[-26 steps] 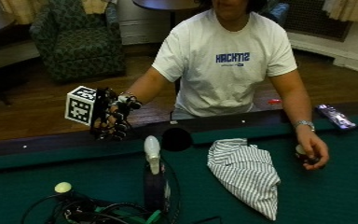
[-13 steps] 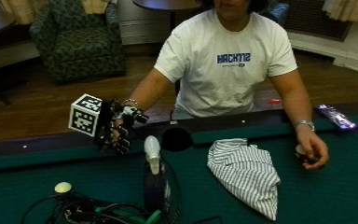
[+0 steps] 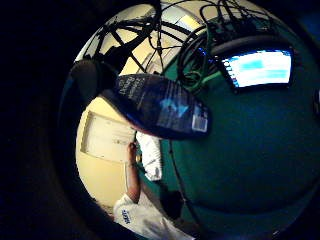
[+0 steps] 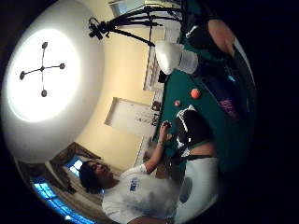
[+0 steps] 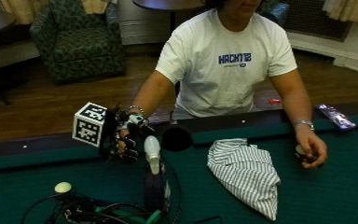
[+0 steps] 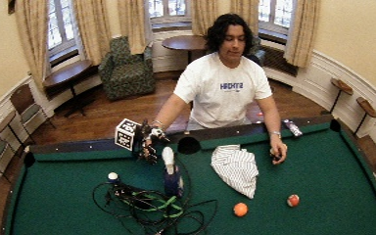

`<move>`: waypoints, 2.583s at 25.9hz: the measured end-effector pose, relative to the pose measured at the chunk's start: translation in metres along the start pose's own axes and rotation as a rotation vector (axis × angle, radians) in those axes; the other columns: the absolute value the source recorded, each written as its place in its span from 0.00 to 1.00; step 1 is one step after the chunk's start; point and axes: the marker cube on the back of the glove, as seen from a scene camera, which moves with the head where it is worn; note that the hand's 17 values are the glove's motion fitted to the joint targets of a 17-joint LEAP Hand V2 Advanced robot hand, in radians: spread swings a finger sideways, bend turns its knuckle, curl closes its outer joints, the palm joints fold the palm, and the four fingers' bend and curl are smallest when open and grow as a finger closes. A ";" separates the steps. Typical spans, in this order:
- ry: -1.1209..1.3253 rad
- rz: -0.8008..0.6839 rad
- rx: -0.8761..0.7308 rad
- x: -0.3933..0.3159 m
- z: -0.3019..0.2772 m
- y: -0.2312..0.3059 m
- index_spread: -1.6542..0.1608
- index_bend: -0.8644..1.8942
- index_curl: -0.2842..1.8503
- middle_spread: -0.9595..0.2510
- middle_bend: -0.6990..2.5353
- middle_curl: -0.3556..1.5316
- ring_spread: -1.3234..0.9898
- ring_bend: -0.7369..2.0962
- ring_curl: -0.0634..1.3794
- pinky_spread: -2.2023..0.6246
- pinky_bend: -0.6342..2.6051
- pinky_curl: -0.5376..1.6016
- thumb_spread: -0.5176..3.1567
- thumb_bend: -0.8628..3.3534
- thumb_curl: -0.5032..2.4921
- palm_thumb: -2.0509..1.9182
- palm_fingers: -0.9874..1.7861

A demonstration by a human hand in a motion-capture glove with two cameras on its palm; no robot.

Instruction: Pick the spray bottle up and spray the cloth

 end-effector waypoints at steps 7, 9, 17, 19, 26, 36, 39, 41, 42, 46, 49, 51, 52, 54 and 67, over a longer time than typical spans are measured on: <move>-0.016 0.007 0.037 0.002 0.002 -0.006 0.70 0.32 0.23 0.62 0.27 0.38 0.49 0.43 0.31 0.73 0.34 0.44 0.41 0.20 0.30 0.75 0.73; -0.017 0.011 0.041 0.003 0.000 -0.005 0.71 0.33 0.23 0.62 0.27 0.39 0.49 0.43 0.31 0.71 0.34 0.44 0.41 0.20 0.30 0.75 0.75; -0.037 0.036 0.055 0.008 -0.001 -0.004 0.74 0.40 0.28 0.61 0.32 0.44 0.48 0.45 0.35 0.69 0.38 0.48 0.40 0.20 0.32 0.76 0.86; -0.067 0.037 0.061 0.010 0.000 -0.004 0.74 0.40 0.28 0.60 0.32 0.44 0.48 0.47 0.36 0.69 0.40 0.48 0.38 0.20 0.32 0.76 0.86; -0.192 0.031 0.091 0.013 0.003 -0.003 0.75 0.46 0.33 0.60 0.37 0.49 0.47 0.53 0.42 0.70 0.45 0.53 0.38 0.20 0.34 0.76 0.87; -0.197 -0.008 0.110 0.010 0.005 -0.004 0.76 0.54 0.39 0.59 0.46 0.58 0.47 0.61 0.51 0.71 0.48 0.59 0.37 0.20 0.37 0.74 0.83; -0.203 -0.015 0.110 0.009 0.006 -0.001 0.76 0.57 0.41 0.59 0.48 0.60 0.47 0.63 0.53 0.72 0.48 0.61 0.36 0.20 0.38 0.74 0.82; -0.219 -0.009 0.106 0.008 0.007 0.000 0.76 0.58 0.42 0.59 0.49 0.61 0.47 0.64 0.54 0.72 0.49 0.62 0.36 0.20 0.38 0.74 0.81; -0.232 -0.003 0.102 0.008 0.008 0.000 0.76 0.58 0.43 0.59 0.50 0.62 0.47 0.65 0.55 0.72 0.49 0.62 0.36 0.20 0.39 0.74 0.80; -0.291 0.013 0.084 0.006 0.008 0.004 0.77 0.57 0.43 0.60 0.48 0.62 0.48 0.62 0.54 0.72 0.47 0.61 0.36 0.20 0.39 0.73 0.74; -0.304 0.013 0.078 0.005 0.006 0.004 0.77 0.52 0.43 0.61 0.46 0.60 0.48 0.61 0.52 0.71 0.45 0.60 0.37 0.20 0.40 0.72 0.71; -0.294 0.011 0.069 0.004 0.004 0.004 0.76 0.48 0.41 0.62 0.44 0.58 0.48 0.59 0.51 0.71 0.42 0.58 0.38 0.20 0.39 0.72 0.65; -0.283 0.010 0.061 0.004 0.003 0.004 0.76 0.46 0.41 0.62 0.43 0.57 0.49 0.59 0.50 0.71 0.41 0.57 0.39 0.20 0.39 0.71 0.63; -0.253 0.006 0.043 0.004 0.001 0.005 0.75 0.45 0.40 0.63 0.42 0.55 0.49 0.55 0.47 0.74 0.36 0.55 0.41 0.19 0.38 0.70 0.56; -0.153 0.025 -0.041 0.007 0.018 -0.007 0.69 0.39 0.33 0.66 0.32 0.44 0.51 0.43 0.33 0.81 0.29 0.45 0.42 0.20 0.34 0.67 0.50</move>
